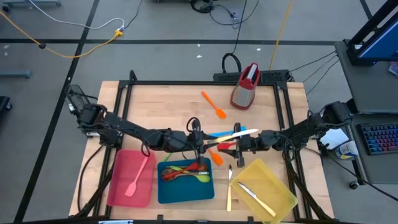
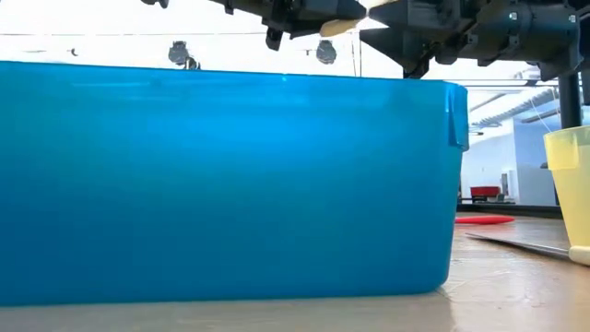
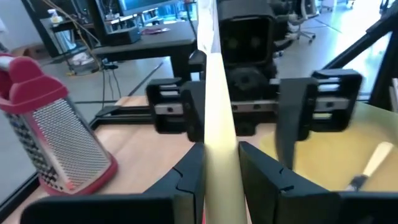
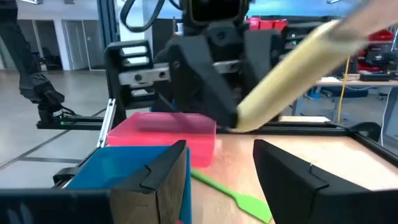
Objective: Pick & Place Kitchen Items
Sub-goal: Put the yellow table knife into the yellow bin
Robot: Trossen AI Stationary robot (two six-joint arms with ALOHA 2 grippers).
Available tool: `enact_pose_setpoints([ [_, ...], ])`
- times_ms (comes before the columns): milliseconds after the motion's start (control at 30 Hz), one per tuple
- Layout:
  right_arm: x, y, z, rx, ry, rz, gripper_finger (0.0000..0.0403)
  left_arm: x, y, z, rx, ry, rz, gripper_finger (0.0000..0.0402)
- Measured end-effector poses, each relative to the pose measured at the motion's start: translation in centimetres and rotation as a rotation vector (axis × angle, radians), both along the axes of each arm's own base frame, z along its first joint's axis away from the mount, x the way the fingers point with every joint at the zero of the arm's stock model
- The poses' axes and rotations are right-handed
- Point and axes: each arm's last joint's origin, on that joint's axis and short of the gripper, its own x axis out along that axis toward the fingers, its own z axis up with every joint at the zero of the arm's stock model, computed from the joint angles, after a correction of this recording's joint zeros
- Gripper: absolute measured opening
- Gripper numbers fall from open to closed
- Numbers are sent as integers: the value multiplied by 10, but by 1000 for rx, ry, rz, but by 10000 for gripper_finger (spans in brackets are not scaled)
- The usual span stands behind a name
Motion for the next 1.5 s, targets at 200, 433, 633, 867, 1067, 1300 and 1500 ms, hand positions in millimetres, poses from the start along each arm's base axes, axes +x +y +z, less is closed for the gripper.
enact_pose_setpoints([
  [200, 0, 0, 0, -4, -2, -6, 180, -1, -6, 2, 15, -17, -20, 78],
  [433, 0, -1, 4, -21, -38, -12, 180, -1, -6, 2, 16, -15, -18, 78],
  [633, -2, -2, 15, -71, -162, -33, 180, -1, -6, 3, 14, -23, -18, 78],
  [867, -3, -2, 18, -83, -195, -38, 178, -1, -5, 4, 12, -34, -16, 78],
  [1067, -4, -2, 20, -78, -209, -39, 132, -1, -5, 4, 12, -35, -16, 78],
  [1300, -4, -2, 20, -72, -208, -33, 49, 0, -5, 3, 19, -31, -22, 89],
  [1500, -4, -2, 20, -27, -207, -29, 49, -1, -4, 2, 15, -18, -14, 124],
])
